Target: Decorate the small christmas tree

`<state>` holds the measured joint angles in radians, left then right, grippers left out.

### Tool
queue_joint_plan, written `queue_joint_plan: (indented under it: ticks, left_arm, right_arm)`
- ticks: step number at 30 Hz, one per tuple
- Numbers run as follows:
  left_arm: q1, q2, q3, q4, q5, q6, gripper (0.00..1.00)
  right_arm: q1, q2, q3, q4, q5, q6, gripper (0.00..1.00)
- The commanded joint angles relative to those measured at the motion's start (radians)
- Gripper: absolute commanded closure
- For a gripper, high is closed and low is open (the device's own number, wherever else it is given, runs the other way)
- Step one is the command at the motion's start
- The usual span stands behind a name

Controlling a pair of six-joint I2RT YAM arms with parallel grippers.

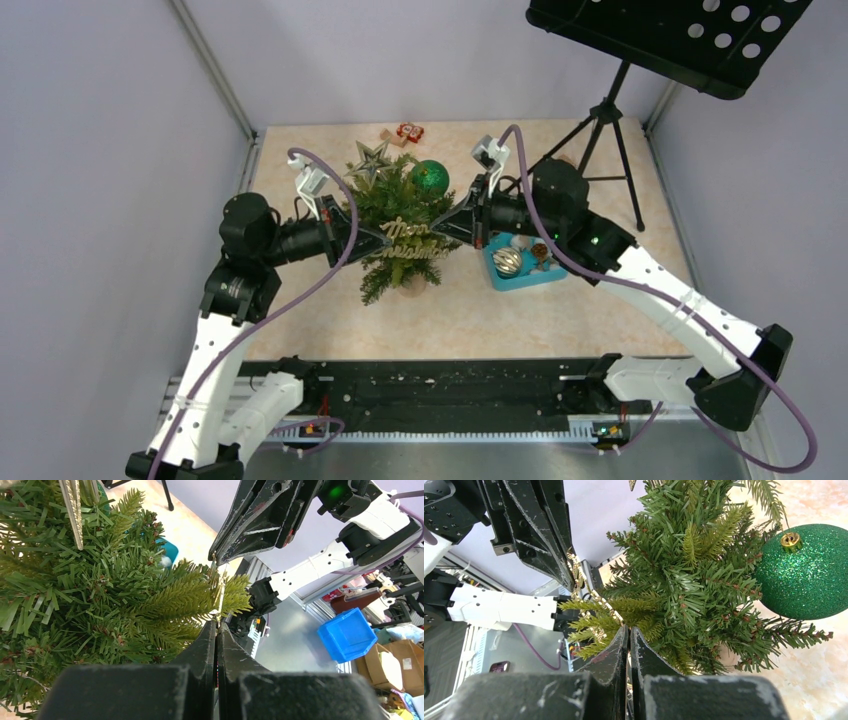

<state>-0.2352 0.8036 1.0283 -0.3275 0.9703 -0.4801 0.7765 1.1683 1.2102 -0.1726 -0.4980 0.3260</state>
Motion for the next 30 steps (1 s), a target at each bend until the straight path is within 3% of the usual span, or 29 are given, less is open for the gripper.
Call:
queue_joint_plan:
  ticks: [1,22,27,30]
  left_arm:
    - [0.005,-0.006,-0.005,-0.001,0.0,0.024,1.0]
    - [0.005,-0.02,-0.053,-0.007,-0.059,0.081,1.0]
    - [0.005,-0.028,-0.047,0.001,-0.041,0.077,1.0]
    - [0.005,-0.031,-0.044,0.004,-0.041,0.068,0.99]
  right_arm:
    - [-0.01,0.007,-0.005,0.066,0.033,-0.001,1.0]
    - [-0.011,0.021,-0.047,0.113,0.027,0.008,1.0]
    - [-0.011,0.002,-0.049,0.112,0.042,0.02,0.71]
    - [-0.011,-0.006,-0.046,0.113,0.045,0.023,0.62]
